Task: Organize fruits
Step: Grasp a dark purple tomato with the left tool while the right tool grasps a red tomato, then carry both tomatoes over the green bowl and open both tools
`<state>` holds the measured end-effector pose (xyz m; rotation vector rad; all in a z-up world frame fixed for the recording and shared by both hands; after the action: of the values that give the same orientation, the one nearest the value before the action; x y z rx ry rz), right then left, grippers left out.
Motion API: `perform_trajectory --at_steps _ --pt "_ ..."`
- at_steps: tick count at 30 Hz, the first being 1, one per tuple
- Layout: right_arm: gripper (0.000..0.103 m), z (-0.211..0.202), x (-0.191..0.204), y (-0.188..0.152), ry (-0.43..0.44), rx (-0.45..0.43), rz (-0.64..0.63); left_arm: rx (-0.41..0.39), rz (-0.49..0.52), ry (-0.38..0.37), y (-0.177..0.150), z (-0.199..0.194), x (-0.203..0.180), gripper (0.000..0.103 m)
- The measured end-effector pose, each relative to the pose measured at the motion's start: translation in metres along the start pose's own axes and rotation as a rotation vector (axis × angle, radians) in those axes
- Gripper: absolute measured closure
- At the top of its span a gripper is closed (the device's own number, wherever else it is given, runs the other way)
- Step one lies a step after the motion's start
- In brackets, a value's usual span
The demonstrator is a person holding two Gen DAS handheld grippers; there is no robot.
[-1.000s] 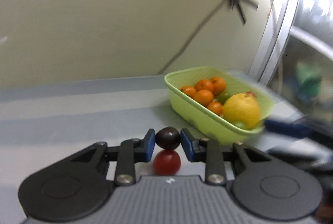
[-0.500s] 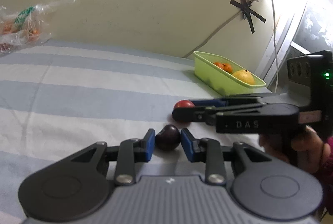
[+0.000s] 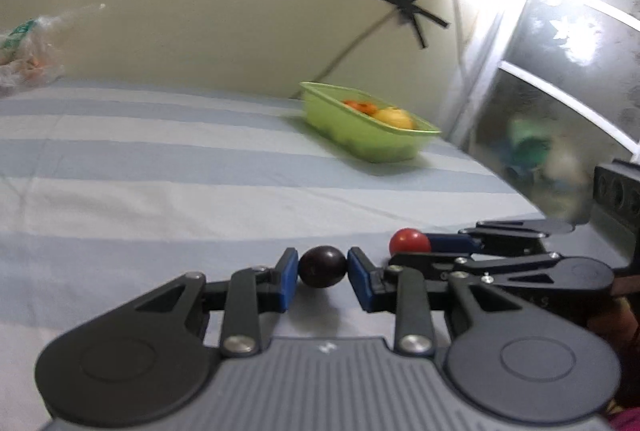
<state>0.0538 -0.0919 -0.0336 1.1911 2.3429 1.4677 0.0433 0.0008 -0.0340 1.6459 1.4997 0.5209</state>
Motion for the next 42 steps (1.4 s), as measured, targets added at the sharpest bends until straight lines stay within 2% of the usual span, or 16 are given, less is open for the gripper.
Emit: perform_trajectory --at_steps 3,11,21,27,31,33,34,38,42 --pt "0.071 -0.013 0.003 -0.005 -0.009 -0.029 0.018 -0.009 0.088 0.047 -0.006 0.001 -0.012 0.075" --pt "0.069 -0.01 0.004 -0.012 -0.056 -0.017 -0.025 0.008 0.169 0.11 -0.012 0.003 -0.026 0.07" --pt "0.065 -0.014 0.012 -0.018 -0.067 -0.019 -0.06 0.0 0.225 0.146 -0.019 -0.002 -0.036 0.061" --pt "0.063 -0.017 0.016 -0.021 -0.095 -0.026 -0.082 0.012 0.205 0.155 -0.024 -0.006 -0.03 0.06" --pt "0.063 -0.017 0.016 -0.021 -0.093 -0.026 -0.079 0.01 0.185 0.152 -0.024 -0.007 -0.025 0.063" --pt "0.065 -0.015 0.019 -0.022 -0.087 -0.016 -0.092 0.004 0.186 0.161 -0.022 -0.007 -0.024 0.076" --pt "0.071 -0.015 0.021 -0.022 -0.086 -0.017 -0.101 0.002 0.185 0.164 -0.021 -0.007 -0.024 0.076" --pt "0.072 -0.021 0.02 -0.018 -0.071 -0.039 -0.099 0.012 0.136 0.091 -0.006 -0.004 -0.03 0.076" --pt "0.072 -0.036 -0.008 0.004 -0.103 -0.118 -0.033 -0.025 0.117 -0.003 0.037 0.01 -0.049 0.075"
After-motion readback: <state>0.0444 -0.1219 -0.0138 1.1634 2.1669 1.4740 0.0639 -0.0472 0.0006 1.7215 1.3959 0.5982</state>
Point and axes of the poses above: each gripper's, at about its wrist camera, not at the fingertips, and z roughly the way its jaws point, x to its left, y to its top, the point moved 9 cm from there along z, roughly the way its jaws point, and after that the axes turned 10 degrees about y, right-handed, at the moved point
